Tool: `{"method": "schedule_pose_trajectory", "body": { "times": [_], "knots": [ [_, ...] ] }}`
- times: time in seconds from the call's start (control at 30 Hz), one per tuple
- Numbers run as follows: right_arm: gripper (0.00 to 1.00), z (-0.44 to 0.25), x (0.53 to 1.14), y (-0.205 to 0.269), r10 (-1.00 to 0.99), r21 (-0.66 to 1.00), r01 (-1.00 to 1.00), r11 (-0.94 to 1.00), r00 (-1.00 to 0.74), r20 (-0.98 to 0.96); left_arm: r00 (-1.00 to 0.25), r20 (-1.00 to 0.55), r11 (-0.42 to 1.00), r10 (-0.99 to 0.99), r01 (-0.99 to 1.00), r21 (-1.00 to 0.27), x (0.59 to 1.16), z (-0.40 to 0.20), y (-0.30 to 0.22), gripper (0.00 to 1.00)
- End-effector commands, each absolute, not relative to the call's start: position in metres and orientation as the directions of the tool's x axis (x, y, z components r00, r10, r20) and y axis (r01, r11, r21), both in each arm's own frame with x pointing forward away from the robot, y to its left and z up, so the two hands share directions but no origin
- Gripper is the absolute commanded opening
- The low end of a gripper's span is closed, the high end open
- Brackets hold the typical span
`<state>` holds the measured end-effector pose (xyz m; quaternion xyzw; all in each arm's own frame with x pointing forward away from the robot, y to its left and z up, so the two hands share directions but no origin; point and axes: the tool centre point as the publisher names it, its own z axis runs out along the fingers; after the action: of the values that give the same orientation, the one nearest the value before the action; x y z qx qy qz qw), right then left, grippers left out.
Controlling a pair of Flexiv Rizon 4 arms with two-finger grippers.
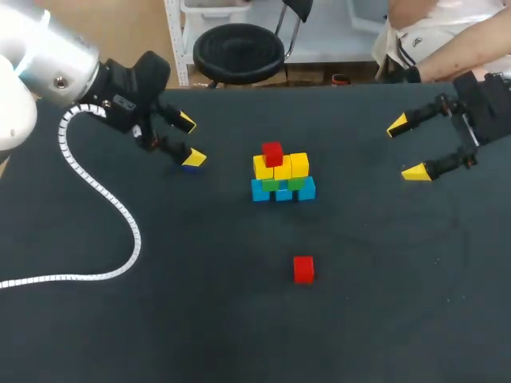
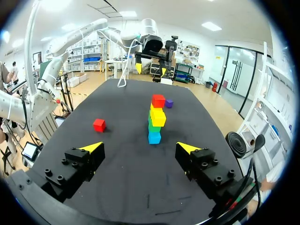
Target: Place the blue cubes, place green cubes on the blue cubes, place the yellow cubes on the green cubes, then place the red cubes on the yellow cubes, and place purple cube on the red cubes.
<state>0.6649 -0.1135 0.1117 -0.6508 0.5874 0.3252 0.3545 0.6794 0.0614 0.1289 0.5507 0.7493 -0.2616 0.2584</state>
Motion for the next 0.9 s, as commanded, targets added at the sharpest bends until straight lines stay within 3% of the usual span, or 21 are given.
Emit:
{"method": "schedule_pose_trajectory", "body": {
  "times": [0.03,0.33,0.6,0.9],
  "knots": [
    [1.00,0.111,0.665,-0.113,-0.533,-0.081,-0.995,-0.058,0.099,-0.840,-0.258,-0.677,0.255,0.689,0.961,-0.107,0.679,0.129,0.062,1.00],
    [1.00,0.112,0.657,-0.105,-0.575,-0.059,-0.996,-0.067,0.087,-0.814,-0.258,-0.677,0.255,0.689,0.961,-0.107,0.679,0.129,0.062,1.00],
    [1.00,0.112,0.608,-0.088,-0.667,-0.002,-1.000,-0.029,0.021,-0.745,-0.258,-0.677,0.255,0.689,0.961,-0.107,0.679,0.129,0.062,1.00],
    [1.00,0.091,0.552,-0.048,-0.618,-0.004,-0.999,-0.053,0.036,-0.786,-0.258,-0.677,0.255,0.689,0.961,-0.107,0.679,0.129,0.062,1.00]
  ]
}}
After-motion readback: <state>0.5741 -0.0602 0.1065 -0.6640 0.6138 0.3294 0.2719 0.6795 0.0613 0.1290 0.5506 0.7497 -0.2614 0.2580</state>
